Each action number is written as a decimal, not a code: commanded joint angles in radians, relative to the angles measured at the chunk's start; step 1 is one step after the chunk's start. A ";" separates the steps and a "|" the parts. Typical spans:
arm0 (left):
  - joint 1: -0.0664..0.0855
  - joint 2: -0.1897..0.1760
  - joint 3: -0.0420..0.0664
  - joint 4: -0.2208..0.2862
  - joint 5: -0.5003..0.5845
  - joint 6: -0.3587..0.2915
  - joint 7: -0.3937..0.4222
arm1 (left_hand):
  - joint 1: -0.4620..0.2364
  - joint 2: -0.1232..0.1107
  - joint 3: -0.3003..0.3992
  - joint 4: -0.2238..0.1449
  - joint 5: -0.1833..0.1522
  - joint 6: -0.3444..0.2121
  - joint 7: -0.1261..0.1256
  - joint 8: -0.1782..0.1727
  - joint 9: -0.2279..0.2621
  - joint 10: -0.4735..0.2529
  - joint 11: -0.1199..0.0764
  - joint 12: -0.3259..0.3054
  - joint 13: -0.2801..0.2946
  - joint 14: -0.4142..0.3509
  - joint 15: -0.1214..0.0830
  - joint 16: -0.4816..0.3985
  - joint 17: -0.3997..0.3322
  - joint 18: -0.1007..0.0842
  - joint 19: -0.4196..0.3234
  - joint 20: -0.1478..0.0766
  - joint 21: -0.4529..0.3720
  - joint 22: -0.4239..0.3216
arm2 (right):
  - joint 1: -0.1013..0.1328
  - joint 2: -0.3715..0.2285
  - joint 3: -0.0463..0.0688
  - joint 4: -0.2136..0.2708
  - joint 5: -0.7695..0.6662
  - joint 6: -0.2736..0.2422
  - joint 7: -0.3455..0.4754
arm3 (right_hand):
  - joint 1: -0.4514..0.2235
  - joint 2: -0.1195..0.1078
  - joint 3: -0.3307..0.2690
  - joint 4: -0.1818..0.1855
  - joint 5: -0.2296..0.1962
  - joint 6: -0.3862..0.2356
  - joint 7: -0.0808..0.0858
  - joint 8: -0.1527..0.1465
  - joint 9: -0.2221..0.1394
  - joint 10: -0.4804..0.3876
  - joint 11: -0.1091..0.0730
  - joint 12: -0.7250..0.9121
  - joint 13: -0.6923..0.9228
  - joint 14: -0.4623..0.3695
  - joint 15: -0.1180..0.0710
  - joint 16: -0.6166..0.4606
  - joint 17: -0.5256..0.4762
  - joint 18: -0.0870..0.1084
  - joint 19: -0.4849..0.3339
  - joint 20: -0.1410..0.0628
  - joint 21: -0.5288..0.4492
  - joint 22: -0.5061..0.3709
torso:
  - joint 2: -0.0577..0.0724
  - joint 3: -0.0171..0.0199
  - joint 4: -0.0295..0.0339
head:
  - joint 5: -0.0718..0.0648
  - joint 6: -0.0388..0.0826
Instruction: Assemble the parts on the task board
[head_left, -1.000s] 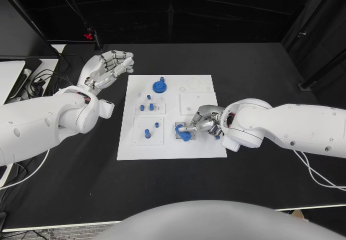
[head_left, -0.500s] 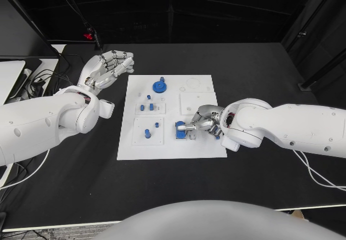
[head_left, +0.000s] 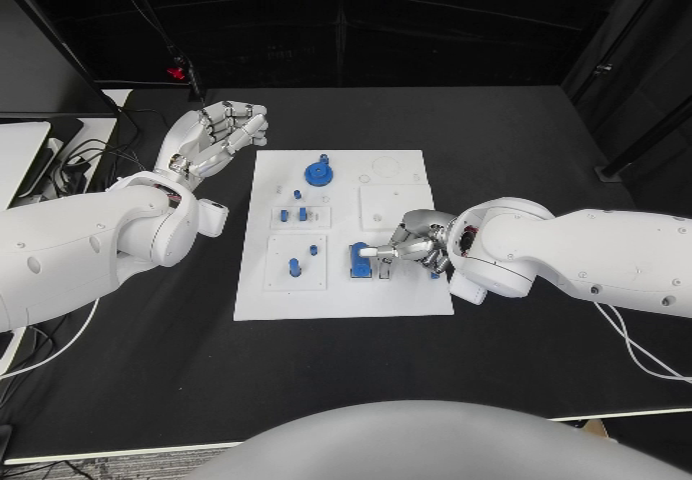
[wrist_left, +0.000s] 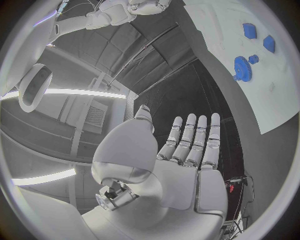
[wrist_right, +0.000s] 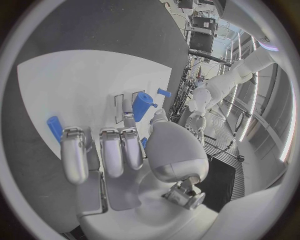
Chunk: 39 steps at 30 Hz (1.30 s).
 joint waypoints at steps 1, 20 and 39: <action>0.001 0.001 0.001 0.000 0.003 0.010 0.006 | 0.001 0.008 -0.006 -0.002 0.007 -0.008 0.130 0.006 -0.001 -0.008 0.000 0.006 -0.002 -0.005 0.002 0.007 -0.001 -0.005 0.002 -0.002 0.005 -0.001 | 0.002 -0.006 0.001 0.011 -0.004 0.015 -0.014 | -0.005 0.007 -0.015 0.000 -0.002 0.012 -0.007 0.022 0.017 0.106 -0.013 0.000 0.263 0.104 -0.012 0.002 0.263 -0.007 0.106 -0.012 0.003 0.263 | 0.000 0.0003 0.0004 | -0.002 0.000; 0.001 0.004 0.001 -0.003 0.003 0.012 0.004 | 0.001 0.008 -0.006 -0.002 0.007 -0.008 0.130 0.006 -0.001 -0.008 0.000 0.006 -0.002 -0.005 0.002 0.007 -0.001 -0.005 0.002 -0.002 0.005 -0.001 | 0.002 0.009 0.001 0.010 -0.001 0.095 -0.047 | 0.082 0.039 -0.083 -0.003 -0.002 -0.044 -0.037 0.205 0.193 0.106 -0.043 0.000 0.263 0.104 -0.045 0.002 0.263 -0.007 0.106 -0.047 0.003 0.263 | 0.001 0.0002 0.0018 | -0.006 0.000; 0.000 0.005 0.001 -0.002 0.003 0.013 0.004 | 0.001 0.008 -0.006 -0.002 0.007 -0.008 0.130 0.006 -0.001 -0.008 0.000 0.006 -0.002 -0.005 0.002 0.007 -0.001 -0.005 0.002 -0.002 0.005 -0.001 | 0.002 0.048 0.001 -0.025 -0.003 0.067 -0.062 | 0.199 0.144 -0.037 -0.011 0.003 -0.082 -0.045 0.266 0.270 0.106 -0.049 0.000 0.263 0.104 -0.048 0.002 0.263 -0.007 0.106 -0.050 0.003 0.263 | 0.001 0.0005 0.0017 | -0.004 0.000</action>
